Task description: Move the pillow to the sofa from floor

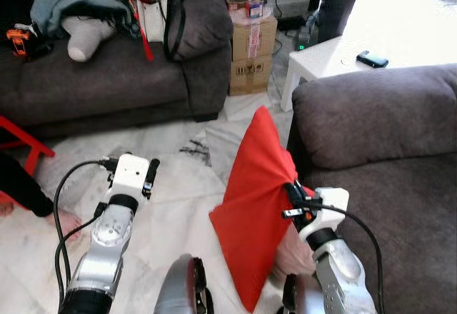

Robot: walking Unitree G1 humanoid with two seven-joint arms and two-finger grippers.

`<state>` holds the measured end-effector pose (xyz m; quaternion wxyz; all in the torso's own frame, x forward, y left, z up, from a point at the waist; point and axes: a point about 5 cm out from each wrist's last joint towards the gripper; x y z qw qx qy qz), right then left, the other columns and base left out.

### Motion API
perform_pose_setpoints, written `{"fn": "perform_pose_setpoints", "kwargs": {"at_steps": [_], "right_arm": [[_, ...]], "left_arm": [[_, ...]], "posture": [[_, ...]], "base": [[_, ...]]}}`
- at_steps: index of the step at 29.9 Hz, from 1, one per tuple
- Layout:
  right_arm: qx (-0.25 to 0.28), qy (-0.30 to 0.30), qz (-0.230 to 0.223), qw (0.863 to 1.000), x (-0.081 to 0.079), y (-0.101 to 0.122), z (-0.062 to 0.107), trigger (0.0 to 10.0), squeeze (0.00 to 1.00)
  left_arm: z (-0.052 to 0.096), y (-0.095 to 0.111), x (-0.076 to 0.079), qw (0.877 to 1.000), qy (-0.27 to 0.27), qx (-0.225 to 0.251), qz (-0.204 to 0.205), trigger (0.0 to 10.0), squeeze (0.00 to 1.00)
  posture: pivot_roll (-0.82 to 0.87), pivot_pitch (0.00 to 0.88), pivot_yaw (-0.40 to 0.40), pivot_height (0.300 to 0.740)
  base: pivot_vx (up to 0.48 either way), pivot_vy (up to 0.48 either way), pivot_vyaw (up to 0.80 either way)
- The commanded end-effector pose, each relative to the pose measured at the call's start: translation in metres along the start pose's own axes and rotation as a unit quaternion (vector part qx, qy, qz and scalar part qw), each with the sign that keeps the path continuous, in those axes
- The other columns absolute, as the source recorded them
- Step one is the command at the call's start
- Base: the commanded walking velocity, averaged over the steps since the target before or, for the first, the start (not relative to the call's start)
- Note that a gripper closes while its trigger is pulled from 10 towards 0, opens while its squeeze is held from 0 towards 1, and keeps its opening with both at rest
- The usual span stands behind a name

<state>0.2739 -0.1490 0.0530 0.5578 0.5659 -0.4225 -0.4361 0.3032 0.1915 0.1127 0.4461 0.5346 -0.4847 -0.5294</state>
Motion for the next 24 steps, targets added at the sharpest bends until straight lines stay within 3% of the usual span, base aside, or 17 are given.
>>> {"fn": "perform_pose_setpoints", "kwargs": {"at_steps": [1,12,24], "right_arm": [[0.057,-0.013,0.008,0.998,0.004,0.023,-0.006,10.0,0.00],[0.047,-0.043,0.012,0.998,0.011,0.020,0.007,10.0,0.00],[0.054,-0.018,0.006,0.998,-0.005,0.023,0.000,10.0,0.00]], "left_arm": [[0.001,-0.006,0.000,1.000,-0.005,-0.009,0.008,10.0,0.00],[-0.004,-0.008,0.010,1.000,-0.019,-0.008,0.022,10.0,0.00],[-0.004,-0.009,0.005,1.000,-0.013,-0.004,0.021,10.0,0.00]], "posture": [[0.01,0.036,0.065,0.629],[-0.02,0.028,0.078,0.629],[-0.01,0.010,0.063,0.670]], "base": [[0.000,0.000,0.00],[0.000,0.000,0.00],[0.000,0.000,0.00]]}}
Point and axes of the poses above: a point about 5 cm out from each wrist's last joint towards the gripper, its own z axis pointing back from the gripper into the wrist, its own y axis along the axis of the wrist's last joint, x = y × z, and after that the axes turned 12 degrees about z, right-handed
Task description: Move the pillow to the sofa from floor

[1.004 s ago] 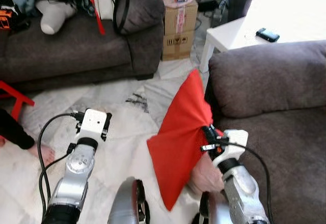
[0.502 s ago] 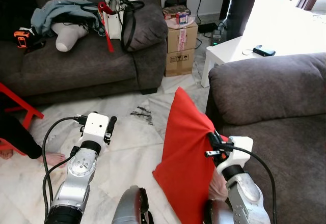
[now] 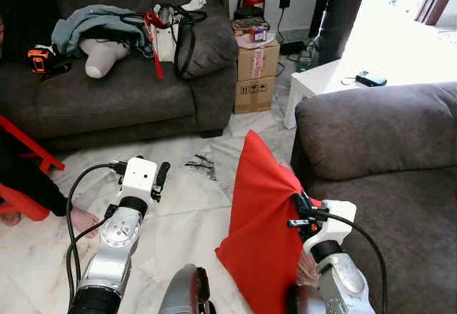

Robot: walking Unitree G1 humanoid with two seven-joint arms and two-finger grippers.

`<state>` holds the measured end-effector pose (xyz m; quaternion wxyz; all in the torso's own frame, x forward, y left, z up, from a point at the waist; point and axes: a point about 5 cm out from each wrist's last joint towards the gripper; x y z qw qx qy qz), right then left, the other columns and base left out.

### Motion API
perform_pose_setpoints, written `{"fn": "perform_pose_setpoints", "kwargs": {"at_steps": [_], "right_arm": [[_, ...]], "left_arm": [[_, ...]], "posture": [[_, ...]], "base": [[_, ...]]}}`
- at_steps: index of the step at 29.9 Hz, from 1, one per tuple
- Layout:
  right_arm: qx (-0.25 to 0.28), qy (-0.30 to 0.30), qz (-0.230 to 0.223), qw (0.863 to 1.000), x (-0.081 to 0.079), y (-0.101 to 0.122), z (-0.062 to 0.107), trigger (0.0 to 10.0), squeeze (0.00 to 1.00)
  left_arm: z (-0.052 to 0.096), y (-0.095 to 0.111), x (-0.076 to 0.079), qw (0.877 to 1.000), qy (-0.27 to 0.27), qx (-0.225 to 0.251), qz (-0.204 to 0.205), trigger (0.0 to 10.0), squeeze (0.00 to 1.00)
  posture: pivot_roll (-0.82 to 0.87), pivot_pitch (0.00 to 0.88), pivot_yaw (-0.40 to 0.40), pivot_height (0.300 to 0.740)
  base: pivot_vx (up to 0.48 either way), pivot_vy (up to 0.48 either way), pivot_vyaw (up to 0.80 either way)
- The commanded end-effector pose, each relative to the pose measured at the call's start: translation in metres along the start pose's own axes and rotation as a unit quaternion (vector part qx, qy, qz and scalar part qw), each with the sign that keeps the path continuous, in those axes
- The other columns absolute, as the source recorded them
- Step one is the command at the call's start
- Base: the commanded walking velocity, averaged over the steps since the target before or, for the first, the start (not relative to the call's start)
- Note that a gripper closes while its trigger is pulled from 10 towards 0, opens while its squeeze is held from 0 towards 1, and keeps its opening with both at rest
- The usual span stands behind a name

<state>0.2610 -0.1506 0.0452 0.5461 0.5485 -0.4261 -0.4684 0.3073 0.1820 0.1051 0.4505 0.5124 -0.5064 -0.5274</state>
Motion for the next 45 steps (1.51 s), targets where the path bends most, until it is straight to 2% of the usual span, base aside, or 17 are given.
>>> {"fn": "perform_pose_setpoints", "kwargs": {"at_steps": [1,10,14,20,35,45], "right_arm": [[0.070,0.016,0.017,0.997,-0.005,0.031,-0.012,10.0,0.00],[0.063,0.015,0.028,0.998,-0.004,0.029,-0.009,10.0,0.00],[0.058,0.005,0.035,0.998,0.004,0.028,-0.007,10.0,0.00],[0.055,-0.006,0.043,0.998,0.013,0.028,-0.005,10.0,0.00],[0.047,-0.018,0.047,0.998,0.017,0.025,-0.005,10.0,0.00],[0.037,-0.041,0.051,0.997,0.025,0.023,-0.003,10.0,0.00]], "left_arm": [[0.000,-0.003,-0.005,1.000,0.005,-0.004,-0.004,10.0,0.00],[0.002,-0.005,-0.001,1.000,0.000,-0.004,-0.001,10.0,0.00],[0.002,-0.005,0.000,1.000,-0.002,-0.003,0.000,10.0,0.00],[0.000,-0.005,0.002,1.000,-0.005,-0.003,0.000,10.0,0.00],[0.000,-0.004,0.003,1.000,-0.008,0.000,0.001,10.0,0.00],[0.000,-0.003,0.005,1.000,-0.009,0.004,0.010,10.0,0.00]], "posture": [[-0.01,0.010,0.063,0.670],[-0.02,0.009,0.059,0.718],[-0.02,0.005,0.060,0.739],[-0.02,0.006,0.060,0.739],[-0.01,0.031,0.063,0.739],[-0.02,0.050,0.064,0.739]], "base": [[0.000,0.000,0.00],[0.000,0.000,0.00],[0.000,0.000,0.00],[0.000,0.000,0.00],[0.000,0.000,0.00],[0.000,0.000,0.00]]}}
Point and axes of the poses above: a point about 5 cm out from each wrist's last joint towards the gripper, its own z axis pointing back from the gripper into the wrist, its own y axis along the axis of the wrist's last joint, x = y × z, and after that the axes turned 12 degrees about z, right-handed
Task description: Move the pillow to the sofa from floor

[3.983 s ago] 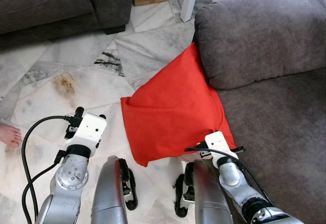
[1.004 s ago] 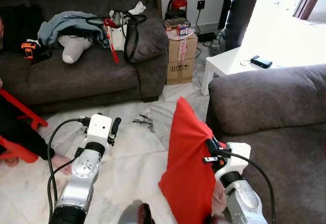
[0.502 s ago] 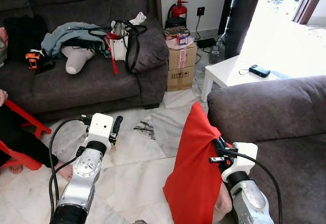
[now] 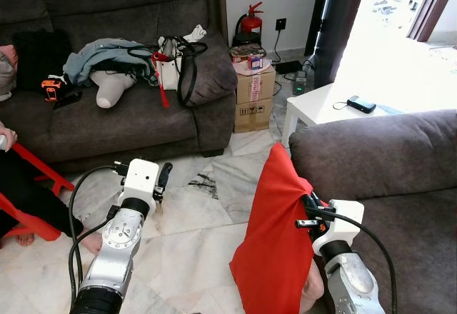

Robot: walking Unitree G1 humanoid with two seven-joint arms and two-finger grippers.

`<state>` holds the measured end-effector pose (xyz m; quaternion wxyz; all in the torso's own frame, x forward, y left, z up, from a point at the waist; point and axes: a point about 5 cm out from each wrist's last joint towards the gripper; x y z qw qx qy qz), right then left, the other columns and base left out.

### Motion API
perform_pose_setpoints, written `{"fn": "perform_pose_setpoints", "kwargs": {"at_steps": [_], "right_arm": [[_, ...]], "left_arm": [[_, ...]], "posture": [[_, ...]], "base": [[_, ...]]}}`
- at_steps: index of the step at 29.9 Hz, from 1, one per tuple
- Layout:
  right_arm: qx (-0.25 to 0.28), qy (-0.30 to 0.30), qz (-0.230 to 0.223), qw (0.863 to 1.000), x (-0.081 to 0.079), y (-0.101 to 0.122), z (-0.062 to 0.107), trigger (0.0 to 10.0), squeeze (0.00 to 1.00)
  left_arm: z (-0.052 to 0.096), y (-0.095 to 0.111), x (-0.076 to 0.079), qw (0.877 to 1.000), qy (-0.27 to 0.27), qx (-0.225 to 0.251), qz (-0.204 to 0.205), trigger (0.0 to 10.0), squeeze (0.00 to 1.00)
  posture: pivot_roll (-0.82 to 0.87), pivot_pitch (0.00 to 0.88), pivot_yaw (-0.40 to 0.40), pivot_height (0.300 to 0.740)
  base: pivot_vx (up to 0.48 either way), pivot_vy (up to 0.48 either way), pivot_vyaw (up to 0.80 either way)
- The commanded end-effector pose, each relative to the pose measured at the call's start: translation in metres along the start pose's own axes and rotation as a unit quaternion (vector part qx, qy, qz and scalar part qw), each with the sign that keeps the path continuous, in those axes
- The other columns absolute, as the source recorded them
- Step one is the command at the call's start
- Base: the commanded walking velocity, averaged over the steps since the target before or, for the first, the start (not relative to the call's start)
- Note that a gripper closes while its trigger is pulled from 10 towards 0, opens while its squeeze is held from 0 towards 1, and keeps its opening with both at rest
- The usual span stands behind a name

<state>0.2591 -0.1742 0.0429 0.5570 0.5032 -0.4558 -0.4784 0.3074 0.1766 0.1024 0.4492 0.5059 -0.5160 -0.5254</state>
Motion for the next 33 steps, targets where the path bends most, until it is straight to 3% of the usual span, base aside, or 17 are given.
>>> {"fn": "perform_pose_setpoints", "kwargs": {"at_steps": [1,17,23,33], "right_arm": [[0.058,-0.010,0.014,0.998,0.004,0.024,-0.008,10.0,0.00],[0.055,-0.043,0.013,0.997,0.015,0.025,-0.010,10.0,0.00],[0.048,-0.051,0.009,0.997,0.017,0.023,-0.010,10.0,0.00],[0.061,-0.061,0.019,0.996,0.019,0.026,-0.010,10.0,0.00]], "left_arm": [[0.001,-0.001,-0.001,1.000,0.000,0.000,0.004,10.0,0.00],[0.003,-0.003,-0.003,1.000,0.006,-0.002,0.006,10.0,0.00],[0.003,-0.003,-0.003,1.000,0.007,-0.002,0.008,10.0,0.00],[0.004,-0.003,-0.002,1.000,0.007,-0.003,0.009,10.0,0.00]], "posture": [[-0.02,0.050,0.063,0.739],[-0.02,0.061,0.056,0.739],[-0.02,0.066,0.056,0.739],[-0.02,0.063,0.053,0.739]], "base": [[0.000,0.000,0.00],[0.000,0.000,0.00],[0.000,0.440,-0.53],[0.000,0.480,0.00]]}}
Point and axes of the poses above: a point about 5 cm out from each wrist's last joint towards the gripper, its own z axis pointing back from the gripper into the wrist, its own y axis along the axis of the wrist's last joint, x = y × z, and after that the axes turned 12 degrees about z, right-handed
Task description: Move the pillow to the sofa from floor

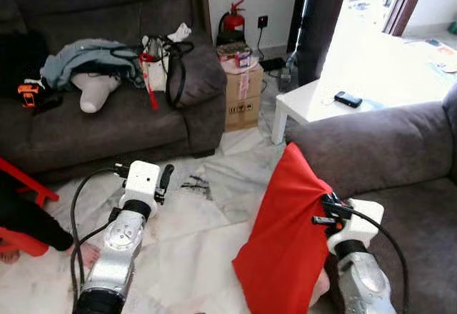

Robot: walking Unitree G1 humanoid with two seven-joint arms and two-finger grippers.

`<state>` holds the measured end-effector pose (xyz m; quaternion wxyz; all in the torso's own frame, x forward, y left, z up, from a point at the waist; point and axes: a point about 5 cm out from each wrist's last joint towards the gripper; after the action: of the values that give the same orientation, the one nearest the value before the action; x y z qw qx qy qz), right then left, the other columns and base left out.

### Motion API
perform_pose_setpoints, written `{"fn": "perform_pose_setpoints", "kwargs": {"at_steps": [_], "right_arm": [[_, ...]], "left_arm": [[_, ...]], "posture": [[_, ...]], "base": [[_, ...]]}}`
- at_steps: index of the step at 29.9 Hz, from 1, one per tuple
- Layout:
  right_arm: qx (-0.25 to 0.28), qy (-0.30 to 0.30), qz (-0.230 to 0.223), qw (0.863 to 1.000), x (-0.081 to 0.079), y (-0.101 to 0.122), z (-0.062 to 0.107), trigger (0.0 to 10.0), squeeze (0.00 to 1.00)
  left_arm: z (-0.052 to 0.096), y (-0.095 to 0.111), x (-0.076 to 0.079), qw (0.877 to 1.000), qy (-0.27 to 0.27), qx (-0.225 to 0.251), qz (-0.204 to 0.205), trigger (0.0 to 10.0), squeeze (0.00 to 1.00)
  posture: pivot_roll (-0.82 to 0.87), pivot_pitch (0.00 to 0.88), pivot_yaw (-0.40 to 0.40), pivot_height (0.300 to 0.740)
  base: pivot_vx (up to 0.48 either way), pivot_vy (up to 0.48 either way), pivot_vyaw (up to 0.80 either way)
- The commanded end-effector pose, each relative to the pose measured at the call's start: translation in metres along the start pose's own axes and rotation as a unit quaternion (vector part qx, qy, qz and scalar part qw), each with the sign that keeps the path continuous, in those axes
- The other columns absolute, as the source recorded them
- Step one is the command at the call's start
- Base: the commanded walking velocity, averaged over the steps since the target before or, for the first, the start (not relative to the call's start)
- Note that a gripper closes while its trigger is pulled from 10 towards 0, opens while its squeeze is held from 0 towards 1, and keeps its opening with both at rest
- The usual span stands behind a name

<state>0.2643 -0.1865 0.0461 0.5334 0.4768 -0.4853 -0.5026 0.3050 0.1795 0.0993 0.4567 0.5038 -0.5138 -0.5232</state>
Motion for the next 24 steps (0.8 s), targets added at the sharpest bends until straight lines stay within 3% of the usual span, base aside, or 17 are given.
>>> {"fn": "perform_pose_setpoints", "kwargs": {"at_steps": [1,4,9,12,24], "right_arm": [[0.062,-0.010,0.013,0.998,0.0054,0.0232,-0.0077,10.0,0.00],[0.056,-0.012,0.010,0.998,0.0063,0.0218,-0.0086,10.0,0.00],[0.053,-0.012,0.018,0.998,0.0074,0.0214,-0.0098,10.0,0.00],[0.052,-0.012,0.018,0.998,0.0079,0.0214,-0.0102,10.0,0.00],[0.061,-0.007,0.020,0.998,0.0068,0.0234,-0.0130,10.0,0.00]], "left_arm": [[0.0010,-0.0002,0.0004,1.000,0.002,0.002,0.004,10.0,0.00],[0.0013,-0.0005,0.0007,1.000,0.002,0.002,0.004,10.0,0.00],[0.0012,-0.0004,0.0008,1.000,0.000,0.004,0.000,10.0,0.00],[0.0008,-0.0002,0.0023,1.000,-0.002,0.004,0.000,10.0,0.00],[0.0009,-0.0008,0.0033,1.000,-0.003,0.004,-0.002,10.0,0.00]], "posture": [[-0.02,0.063,0.053,0.739],[-0.02,0.061,0.051,0.739],[-0.02,0.061,0.051,0.739],[-0.02,0.059,0.050,0.739],[-0.03,0.045,0.047,0.739]], "base": [[0.000,0.480,0.00],[0.000,0.480,0.00],[0.000,0.359,-0.74],[0.000,0.000,-0.68],[0.000,0.000,0.00]]}}
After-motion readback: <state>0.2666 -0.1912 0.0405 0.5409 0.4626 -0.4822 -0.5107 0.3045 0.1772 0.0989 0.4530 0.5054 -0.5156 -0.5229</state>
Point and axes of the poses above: a point about 5 cm out from each wrist's last joint towards the gripper, its own z axis pointing back from the gripper into the wrist, its own y axis along the axis of the wrist's last joint, x = y × z, and after that the axes turned 12 degrees about z, right-handed
